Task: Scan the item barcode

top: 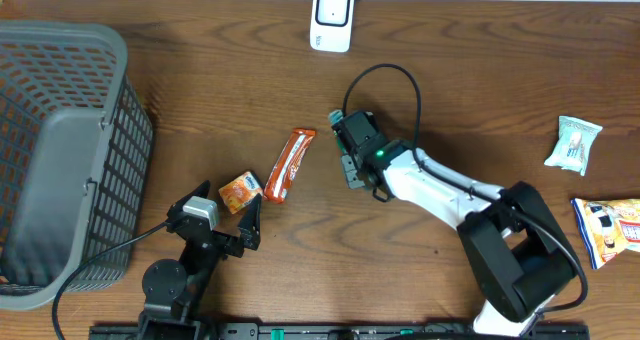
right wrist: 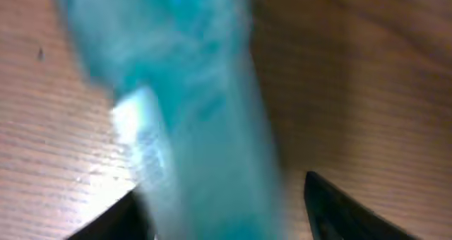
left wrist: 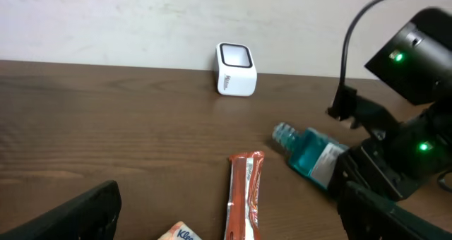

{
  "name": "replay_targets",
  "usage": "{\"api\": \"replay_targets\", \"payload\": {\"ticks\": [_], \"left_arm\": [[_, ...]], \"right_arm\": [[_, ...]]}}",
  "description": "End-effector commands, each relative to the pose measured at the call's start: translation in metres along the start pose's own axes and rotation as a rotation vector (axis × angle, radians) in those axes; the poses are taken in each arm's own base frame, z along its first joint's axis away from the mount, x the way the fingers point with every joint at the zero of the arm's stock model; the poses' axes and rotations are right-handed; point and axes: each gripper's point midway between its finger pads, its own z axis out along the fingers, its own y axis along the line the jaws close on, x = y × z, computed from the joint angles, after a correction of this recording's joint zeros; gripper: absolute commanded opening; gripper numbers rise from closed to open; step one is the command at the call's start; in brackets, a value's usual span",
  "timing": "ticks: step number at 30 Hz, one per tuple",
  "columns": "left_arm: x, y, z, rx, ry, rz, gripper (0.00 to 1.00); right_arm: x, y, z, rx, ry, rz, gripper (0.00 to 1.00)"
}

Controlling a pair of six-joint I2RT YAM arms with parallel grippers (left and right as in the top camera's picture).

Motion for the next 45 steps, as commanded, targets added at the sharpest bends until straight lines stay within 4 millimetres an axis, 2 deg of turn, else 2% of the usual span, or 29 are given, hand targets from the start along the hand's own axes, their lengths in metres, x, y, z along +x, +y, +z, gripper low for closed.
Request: {"api": "replay_targets", "payload": {"ticks": [1,5,7,13,16,19,24,26,31,33,35,37,45], "left_arm": [[0.016,0.002,0.001,-0.002,0.047,-0.005,0.98],[0.016,0.002,0.001,-0.002,0.047,-0.005,0.98],[0.016,0.002,0.001,-0.002,0.047,-0.005,0.98],[0.016,0.002,0.001,-0.002,0.047,-0.005,0.98],[0.016,0.002,0.001,-0.002,0.047,-0.005,0.98],[0.016,0.002,0.001,-0.002,0.047,-0.005,0.98],[0.016,0.002,0.001,-0.002,0.047,-0.005,0.98],[0.016,0.002,0.001,-0.003,0.047,-0.005,0.98],[0.016,0.002,0.001,-0.003,0.047,-0.005,0.98],[0.016,0.002,0.001,-0.002,0.047,-0.005,0.98],[0.016,0.002,0.001,-0.002,0.047,-0.005,0.98],[0.016,0.002,0.001,-0.002,0.047,-0.005,0.98],[0.016,0.002,0.001,-0.002,0.047,-0.005,0.98]], "right_arm": [[0.013,0.009,0.011,-0.064,0.063,-0.040,0.41],[0.017,0.009,0.013,-0.061,0.080,-0.050,0.12],[0.018,0.009,0.013,-0.062,0.080,-0.050,0.01],[0.013,0.009,0.012,-0.065,0.065,-0.045,0.01],[0.007,0.009,0.004,-0.084,0.048,-0.058,0.01],[-0.007,0.025,-0.026,-0.241,-0.009,-0.154,0.01],[-0.018,0.055,-0.073,-0.531,-0.103,-0.326,0.01],[-0.018,0.061,-0.083,-0.595,-0.121,-0.359,0.01],[-0.016,0.069,-0.093,-0.699,-0.127,-0.372,0.01],[-0.016,0.064,-0.089,-0.662,-0.122,-0.368,0.01],[-0.012,0.046,-0.073,-0.518,-0.086,-0.369,0.01],[-0.004,0.038,-0.064,-0.440,-0.046,-0.378,0.01],[0.037,0.036,-0.022,-0.327,0.123,-0.432,0.03]]}}
